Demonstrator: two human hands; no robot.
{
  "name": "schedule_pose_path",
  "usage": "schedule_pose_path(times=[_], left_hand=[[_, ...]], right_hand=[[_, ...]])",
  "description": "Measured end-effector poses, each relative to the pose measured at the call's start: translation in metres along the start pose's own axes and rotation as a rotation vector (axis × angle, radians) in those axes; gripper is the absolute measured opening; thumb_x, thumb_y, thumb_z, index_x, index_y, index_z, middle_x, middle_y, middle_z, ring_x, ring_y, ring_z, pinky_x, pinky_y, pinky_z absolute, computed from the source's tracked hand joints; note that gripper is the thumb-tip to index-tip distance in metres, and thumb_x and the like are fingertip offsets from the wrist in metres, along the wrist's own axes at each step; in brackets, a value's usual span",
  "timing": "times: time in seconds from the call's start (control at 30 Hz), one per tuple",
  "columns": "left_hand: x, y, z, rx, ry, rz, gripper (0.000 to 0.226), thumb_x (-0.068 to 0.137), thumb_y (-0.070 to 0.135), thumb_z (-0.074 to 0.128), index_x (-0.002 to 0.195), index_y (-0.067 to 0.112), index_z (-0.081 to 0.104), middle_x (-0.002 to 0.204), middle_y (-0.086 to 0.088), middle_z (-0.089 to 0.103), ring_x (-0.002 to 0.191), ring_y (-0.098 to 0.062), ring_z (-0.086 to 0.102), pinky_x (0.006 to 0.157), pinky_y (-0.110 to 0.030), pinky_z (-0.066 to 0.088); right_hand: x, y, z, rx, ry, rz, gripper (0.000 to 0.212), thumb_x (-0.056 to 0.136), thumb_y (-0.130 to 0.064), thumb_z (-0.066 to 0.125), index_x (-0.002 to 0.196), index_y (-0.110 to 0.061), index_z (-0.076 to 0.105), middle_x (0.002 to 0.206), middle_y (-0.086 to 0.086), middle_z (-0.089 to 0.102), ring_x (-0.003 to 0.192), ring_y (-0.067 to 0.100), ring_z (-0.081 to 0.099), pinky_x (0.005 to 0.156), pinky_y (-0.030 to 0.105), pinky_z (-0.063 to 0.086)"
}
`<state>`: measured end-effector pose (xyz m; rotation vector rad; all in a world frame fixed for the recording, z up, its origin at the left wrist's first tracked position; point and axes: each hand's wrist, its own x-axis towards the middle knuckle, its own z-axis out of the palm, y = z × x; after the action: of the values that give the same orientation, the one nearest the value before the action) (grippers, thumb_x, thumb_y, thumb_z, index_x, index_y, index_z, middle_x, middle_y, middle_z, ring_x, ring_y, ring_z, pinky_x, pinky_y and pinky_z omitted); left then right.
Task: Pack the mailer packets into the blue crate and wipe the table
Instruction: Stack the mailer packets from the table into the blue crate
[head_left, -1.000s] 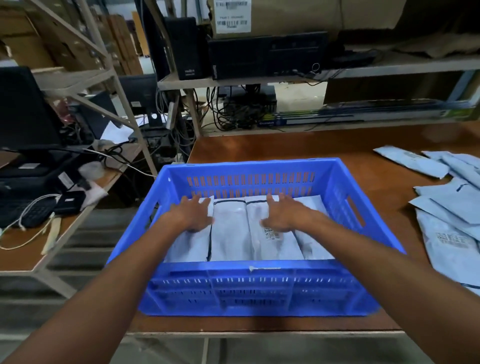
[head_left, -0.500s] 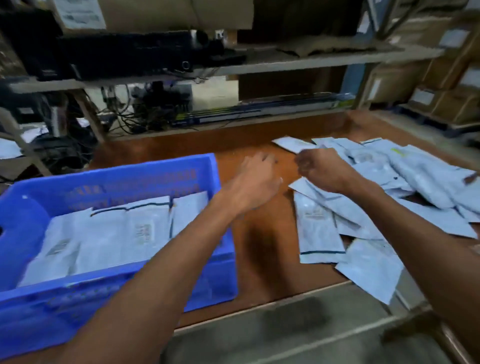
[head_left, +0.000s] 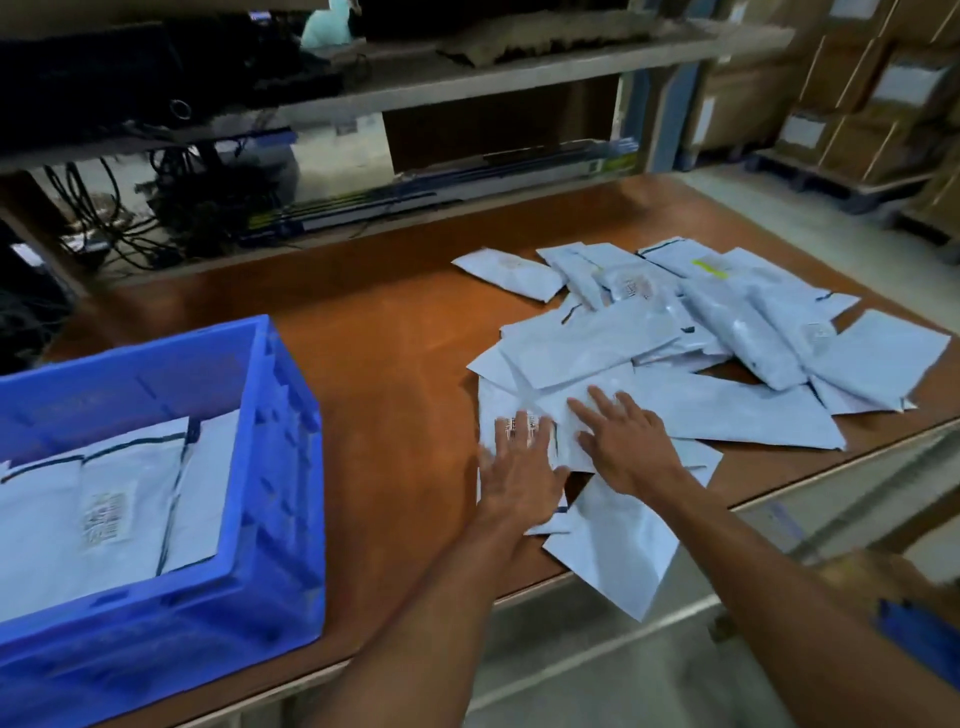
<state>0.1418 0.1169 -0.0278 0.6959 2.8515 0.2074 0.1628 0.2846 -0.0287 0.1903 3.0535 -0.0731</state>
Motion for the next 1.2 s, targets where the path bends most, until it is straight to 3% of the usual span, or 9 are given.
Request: schedule_pose_path(times=[0.17,0.3,0.4,0.53,0.63,0.8,0.93,1.07,1.2], left_hand=[[-0.004,-0.044,0.001,0.056,0.015,-0.083,0.063,0.102,0.054,0.024,0.157,0.032,0.002,0.165,0.002,-0.010,0.152,-0.025,-0.008,0.121,-0.054,0.005],[-0.022,-0.097,-0.002,0.001,0.041,-0.195,0.064,0.099,0.056,0.033,0.156,0.035,0.012,0.165,0.008,-0.002,0.151,-0.029,-0.011,0.120,-0.055,0.010],[-0.036,-0.122,0.001,-0.081,0.063,-0.255,0.066,0.095,0.062,0.038,0.154,0.041,0.017,0.164,0.013,0.002,0.150,-0.032,-0.013,0.117,-0.058,0.019],[-0.036,-0.126,0.000,-0.157,0.125,-0.315,0.073,0.093,0.065,0.040,0.155,0.042,0.009,0.164,0.012,-0.006,0.149,-0.038,-0.013,0.118,-0.059,0.017],[-0.029,-0.123,0.003,-0.178,0.146,-0.332,0.079,0.093,0.064,0.042,0.157,0.036,0.005,0.164,0.008,-0.011,0.149,-0.037,-0.013,0.119,-0.056,0.015],[-0.026,-0.120,0.007,-0.126,0.187,-0.302,0.072,0.097,0.061,0.037,0.157,0.032,0.011,0.165,0.006,-0.002,0.149,-0.035,-0.013,0.122,-0.051,0.006],[-0.024,-0.126,0.011,-0.100,0.224,-0.267,0.067,0.099,0.058,0.032,0.157,0.031,0.014,0.165,0.005,0.003,0.149,-0.034,-0.002,0.122,-0.049,0.003],[-0.015,-0.141,0.015,-0.077,0.225,-0.322,0.072,0.093,0.059,0.027,0.156,0.025,0.020,0.164,-0.002,0.012,0.150,-0.032,0.011,0.121,-0.050,0.014],[-0.020,-0.139,0.010,-0.128,0.196,-0.369,0.070,0.095,0.057,0.038,0.156,0.033,0.014,0.165,0.006,0.003,0.148,-0.035,0.005,0.119,-0.051,0.017]], right_hand=[[0.001,0.000,0.016,-0.058,-0.008,0.002,0.053,0.104,-0.045,0.019,0.155,-0.034,0.011,0.164,-0.002,0.011,0.149,0.033,0.011,0.117,0.053,0.019],[-0.002,-0.029,0.011,-0.088,0.074,0.006,0.048,0.102,-0.047,0.028,0.146,-0.030,0.038,0.157,0.003,0.032,0.138,0.038,0.031,0.106,0.056,0.026],[-0.006,-0.060,0.013,-0.118,0.137,-0.103,0.044,0.097,-0.047,0.029,0.120,-0.028,0.062,0.133,0.004,0.057,0.116,0.035,0.049,0.094,0.052,0.031],[0.006,-0.072,-0.007,-0.018,0.328,-0.099,0.032,0.095,-0.040,0.040,0.104,-0.021,0.065,0.104,0.003,0.066,0.098,0.027,0.055,0.088,0.046,0.034],[0.043,-0.044,-0.033,0.036,0.438,-0.064,0.042,0.091,-0.045,0.046,0.126,-0.024,0.055,0.127,0.006,0.058,0.115,0.028,0.048,0.094,0.048,0.033],[0.077,-0.008,-0.021,-0.261,-0.046,-0.316,0.061,0.094,-0.061,0.027,0.150,-0.053,0.004,0.164,-0.006,0.009,0.146,0.032,0.017,0.110,0.059,0.022],[0.079,-0.052,-0.021,-0.305,-0.028,-0.367,0.056,0.099,-0.041,0.033,0.152,-0.040,0.018,0.159,0.000,0.027,0.134,0.037,0.035,0.106,0.053,0.031],[0.079,-0.089,-0.030,0.146,-0.030,-0.227,0.051,0.098,-0.051,0.042,0.139,-0.021,0.048,0.138,0.007,0.056,0.124,0.031,0.050,0.099,0.043,0.045],[0.072,-0.084,-0.008,0.021,-0.039,-0.419,0.067,0.093,-0.070,0.027,0.152,-0.039,0.021,0.163,-0.002,0.019,0.149,0.027,0.016,0.118,0.051,0.016]])
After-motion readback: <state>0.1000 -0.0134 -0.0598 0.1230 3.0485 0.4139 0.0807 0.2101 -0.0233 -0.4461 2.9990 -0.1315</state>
